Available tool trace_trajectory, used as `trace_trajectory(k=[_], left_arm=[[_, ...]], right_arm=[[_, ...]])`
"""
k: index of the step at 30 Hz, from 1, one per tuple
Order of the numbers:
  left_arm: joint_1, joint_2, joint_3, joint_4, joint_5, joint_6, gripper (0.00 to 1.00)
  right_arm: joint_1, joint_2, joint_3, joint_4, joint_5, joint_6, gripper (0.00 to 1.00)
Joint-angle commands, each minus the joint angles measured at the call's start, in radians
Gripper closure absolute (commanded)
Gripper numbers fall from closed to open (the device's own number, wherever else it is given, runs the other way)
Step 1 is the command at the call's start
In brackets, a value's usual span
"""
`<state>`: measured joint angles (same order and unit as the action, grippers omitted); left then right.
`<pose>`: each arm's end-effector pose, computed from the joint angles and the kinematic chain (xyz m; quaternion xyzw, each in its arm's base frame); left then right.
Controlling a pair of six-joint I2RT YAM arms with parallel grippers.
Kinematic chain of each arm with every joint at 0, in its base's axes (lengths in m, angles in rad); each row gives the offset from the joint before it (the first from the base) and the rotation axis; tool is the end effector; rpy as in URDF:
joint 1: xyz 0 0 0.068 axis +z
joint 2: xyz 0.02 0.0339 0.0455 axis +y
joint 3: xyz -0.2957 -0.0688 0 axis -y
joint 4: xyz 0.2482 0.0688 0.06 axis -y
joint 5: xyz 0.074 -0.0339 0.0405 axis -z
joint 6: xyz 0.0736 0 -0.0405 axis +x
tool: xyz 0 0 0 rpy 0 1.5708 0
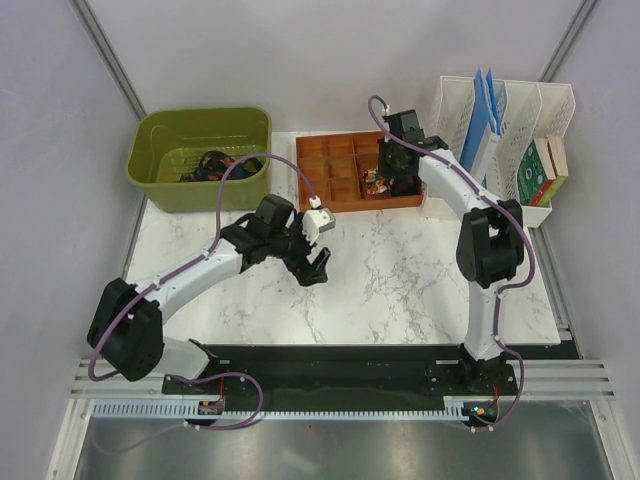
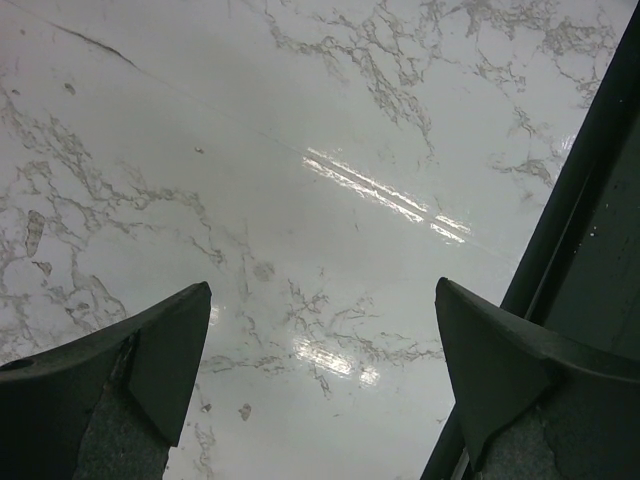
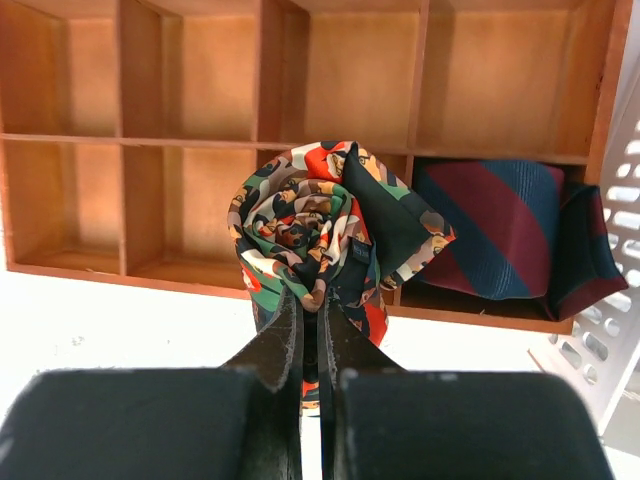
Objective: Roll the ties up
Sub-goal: Place the tie in the storage box.
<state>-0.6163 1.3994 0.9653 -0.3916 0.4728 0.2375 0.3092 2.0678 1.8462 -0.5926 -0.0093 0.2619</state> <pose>0.2373 -0.2092 0.2524 0.4525 0.7889 -0.2809 0.3065 0.4929 0.1582 0.2701 -0.0237 0.9290 0.1082 0.3532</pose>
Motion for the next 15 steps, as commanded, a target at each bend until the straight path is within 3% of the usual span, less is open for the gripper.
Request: trace_trajectory(k=[1,15], left_arm=[[0.006,-0.053,-0.026,0.022,-0.011,-0.041,0.0],[0.007,-0.097,-0.069,0.023,-0.026,-0.044,0.0]], right_arm=[[0.008,0.034,0.01,-0.015,0.06,-0.003,1.0],[0.01,0.176,0.094,-0.033,0.054,0.019,1.0]])
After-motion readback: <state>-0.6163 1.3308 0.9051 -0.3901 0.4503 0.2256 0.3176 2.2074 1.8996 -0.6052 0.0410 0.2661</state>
